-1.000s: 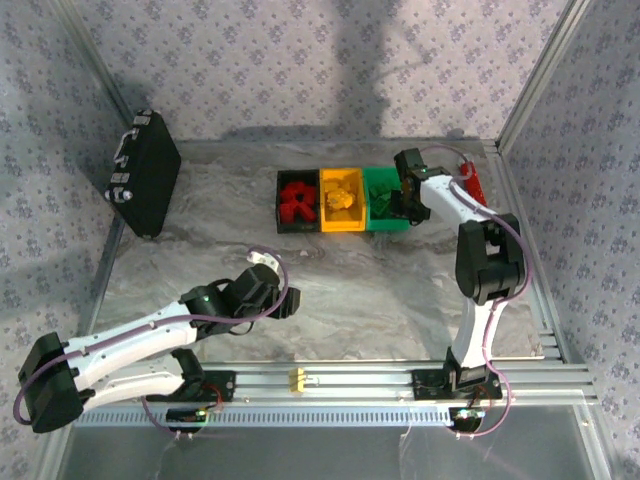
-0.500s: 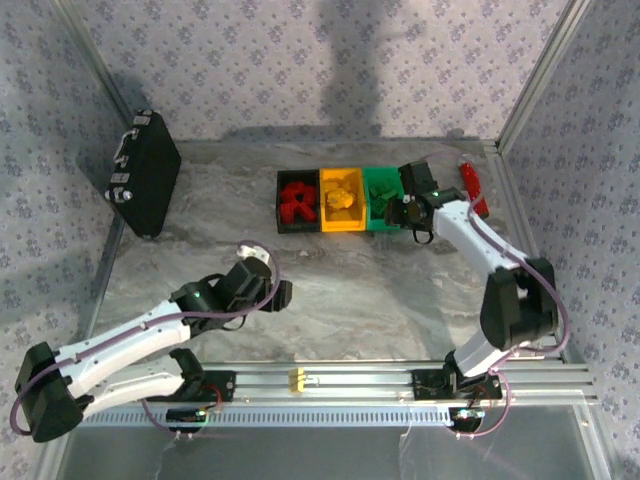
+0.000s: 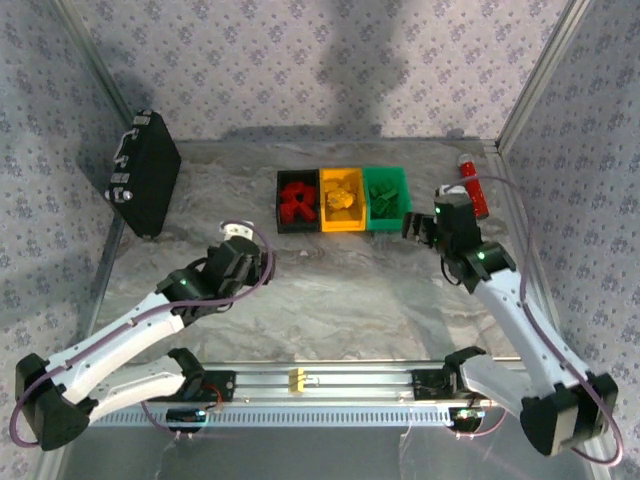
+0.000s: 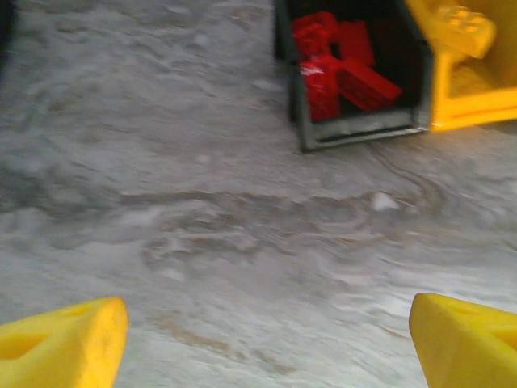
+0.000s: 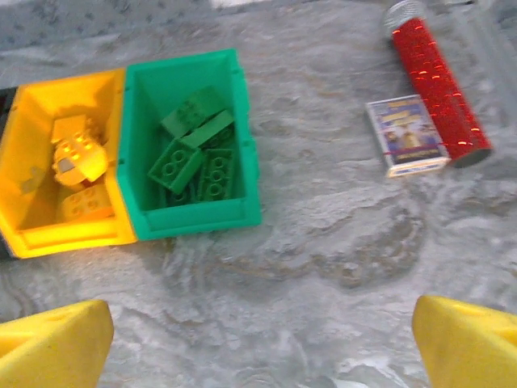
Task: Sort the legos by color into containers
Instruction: Reset both arms
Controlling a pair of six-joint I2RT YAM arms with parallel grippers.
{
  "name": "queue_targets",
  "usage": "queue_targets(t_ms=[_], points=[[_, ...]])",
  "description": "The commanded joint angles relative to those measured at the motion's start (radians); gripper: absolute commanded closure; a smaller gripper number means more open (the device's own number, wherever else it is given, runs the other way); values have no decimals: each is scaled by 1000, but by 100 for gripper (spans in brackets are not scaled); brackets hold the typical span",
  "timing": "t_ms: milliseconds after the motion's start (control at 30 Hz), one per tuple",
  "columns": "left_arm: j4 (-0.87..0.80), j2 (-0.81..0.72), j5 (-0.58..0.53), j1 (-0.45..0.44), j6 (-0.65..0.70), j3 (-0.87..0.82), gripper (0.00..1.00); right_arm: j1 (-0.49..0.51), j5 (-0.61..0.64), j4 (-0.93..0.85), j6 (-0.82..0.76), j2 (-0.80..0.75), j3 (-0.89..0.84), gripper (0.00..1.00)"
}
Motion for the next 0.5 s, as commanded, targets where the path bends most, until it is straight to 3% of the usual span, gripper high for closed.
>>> queue_targets(t_ms=[0, 233, 467], points=[[-5, -28, -196, 31, 57, -21, 9, -12, 124, 74, -65, -85, -97, 1], [78, -68, -420, 67, 139, -141, 6, -13, 299, 186, -122, -253, -325, 1], [234, -150, -497, 89, 215, -305, 0, -26, 392, 270, -121, -247, -463, 1]])
